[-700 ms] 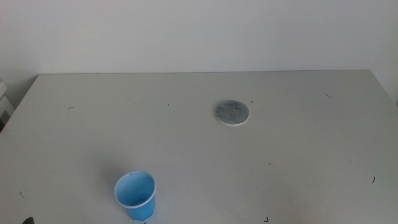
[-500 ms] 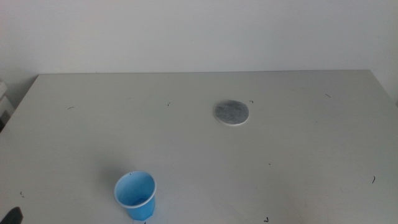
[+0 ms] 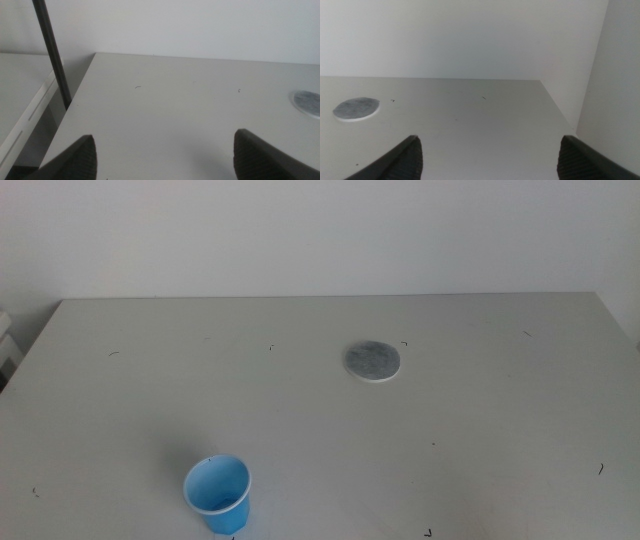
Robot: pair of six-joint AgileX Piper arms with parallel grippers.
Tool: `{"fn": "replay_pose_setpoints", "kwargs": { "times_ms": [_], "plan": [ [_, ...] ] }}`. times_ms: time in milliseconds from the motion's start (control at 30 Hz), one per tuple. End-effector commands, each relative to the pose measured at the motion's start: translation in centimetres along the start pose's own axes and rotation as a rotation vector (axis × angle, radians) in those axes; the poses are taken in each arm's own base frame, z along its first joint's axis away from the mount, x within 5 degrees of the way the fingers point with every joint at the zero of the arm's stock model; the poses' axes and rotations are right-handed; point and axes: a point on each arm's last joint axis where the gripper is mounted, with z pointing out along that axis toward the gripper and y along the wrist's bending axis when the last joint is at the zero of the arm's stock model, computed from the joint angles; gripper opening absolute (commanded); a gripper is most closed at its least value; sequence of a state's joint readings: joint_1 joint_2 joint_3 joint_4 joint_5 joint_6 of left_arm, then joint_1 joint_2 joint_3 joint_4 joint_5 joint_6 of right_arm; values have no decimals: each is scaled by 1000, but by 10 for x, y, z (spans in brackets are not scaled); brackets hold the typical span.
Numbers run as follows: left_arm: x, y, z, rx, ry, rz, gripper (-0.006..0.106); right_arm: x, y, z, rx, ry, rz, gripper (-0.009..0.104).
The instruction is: Place an empty cup on a cup mat.
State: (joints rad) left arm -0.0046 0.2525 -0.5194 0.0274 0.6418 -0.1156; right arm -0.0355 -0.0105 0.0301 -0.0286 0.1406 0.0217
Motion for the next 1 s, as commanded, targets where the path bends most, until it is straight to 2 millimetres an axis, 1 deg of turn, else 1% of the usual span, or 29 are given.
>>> {"fn": "replay_pose_setpoints", "kwargs": {
  "times_ms": [0, 200, 300, 433, 533, 700, 833, 967],
  "plan": [
    [-30, -5, -5, 28, -43, -32, 100, -11, 0, -3, 0, -109, -19, 94],
    [-65, -10, -5, 40, 73, -57, 100, -11, 0, -3, 0, -109, -19, 94],
    [-81, -14, 0, 50, 126, -69, 100, -11, 0, -3, 0, -109, -19, 94],
    [-96, -17, 7, 58, 205, -80, 100, -11, 0, -3, 0, -109, -19, 94],
    [-107, -19, 17, 56, 261, -81, 100, -11, 0, -3, 0, -109, -19, 94],
    [-113, -21, 33, 53, 405, -78, 100, -11, 0, -3, 0, -109, -19, 94],
    [-112, -23, 43, 66, 439, -99, 100, -11, 0, -3, 0, -109, -19, 94],
    [-108, -24, 50, 71, 510, -113, 100, -11, 0, -3, 0, -109, -19, 94]
  ]
}}
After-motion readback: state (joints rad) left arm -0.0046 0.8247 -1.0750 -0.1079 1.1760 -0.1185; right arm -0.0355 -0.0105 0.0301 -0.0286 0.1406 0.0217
